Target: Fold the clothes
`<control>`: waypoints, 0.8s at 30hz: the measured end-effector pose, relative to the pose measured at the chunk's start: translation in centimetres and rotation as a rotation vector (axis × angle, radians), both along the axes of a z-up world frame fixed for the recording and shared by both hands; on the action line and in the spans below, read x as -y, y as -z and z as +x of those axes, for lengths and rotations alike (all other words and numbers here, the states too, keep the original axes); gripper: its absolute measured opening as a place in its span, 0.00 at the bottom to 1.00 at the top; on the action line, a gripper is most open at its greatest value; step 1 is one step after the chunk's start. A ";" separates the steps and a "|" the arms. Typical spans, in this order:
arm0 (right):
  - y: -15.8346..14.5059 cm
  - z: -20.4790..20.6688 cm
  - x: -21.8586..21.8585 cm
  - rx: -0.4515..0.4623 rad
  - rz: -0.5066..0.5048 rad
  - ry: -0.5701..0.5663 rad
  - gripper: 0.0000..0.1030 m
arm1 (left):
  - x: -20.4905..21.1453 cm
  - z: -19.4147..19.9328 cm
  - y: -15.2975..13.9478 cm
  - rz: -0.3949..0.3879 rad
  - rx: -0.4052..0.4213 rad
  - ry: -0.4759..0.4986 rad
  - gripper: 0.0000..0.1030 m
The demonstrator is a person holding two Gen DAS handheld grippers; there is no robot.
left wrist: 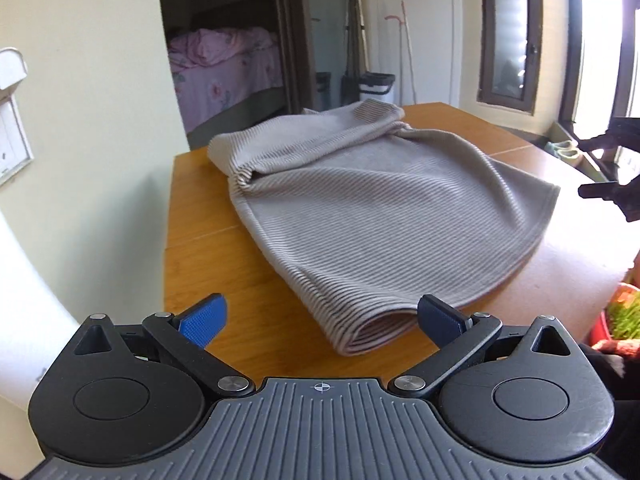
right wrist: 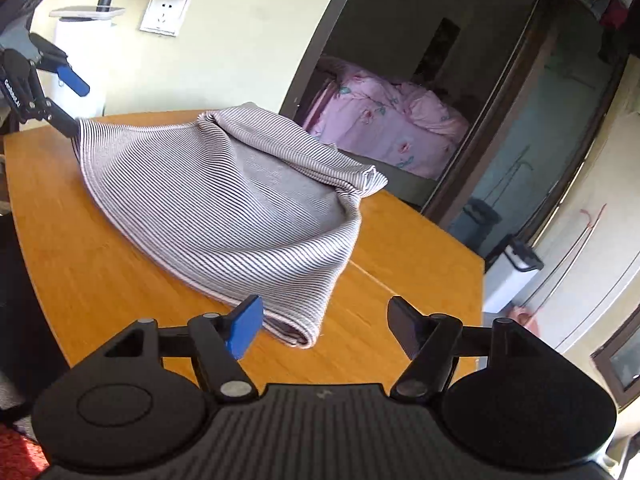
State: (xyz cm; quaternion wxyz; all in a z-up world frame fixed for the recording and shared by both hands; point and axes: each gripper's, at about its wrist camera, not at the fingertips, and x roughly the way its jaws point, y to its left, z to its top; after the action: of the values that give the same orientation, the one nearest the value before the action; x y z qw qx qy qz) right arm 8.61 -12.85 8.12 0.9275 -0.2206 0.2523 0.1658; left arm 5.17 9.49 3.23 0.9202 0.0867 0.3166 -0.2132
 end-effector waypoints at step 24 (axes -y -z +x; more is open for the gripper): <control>-2.8 27.1 -3.3 -0.135 0.511 0.171 0.36 | 3.9 24.9 2.2 -0.429 -0.025 -0.282 1.00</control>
State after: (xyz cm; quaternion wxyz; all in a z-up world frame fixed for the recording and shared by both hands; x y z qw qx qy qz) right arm 35.72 -9.54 10.96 0.9448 0.0540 0.2811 0.1594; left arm 30.07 5.61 0.99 0.9342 -0.1583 0.2843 -0.1460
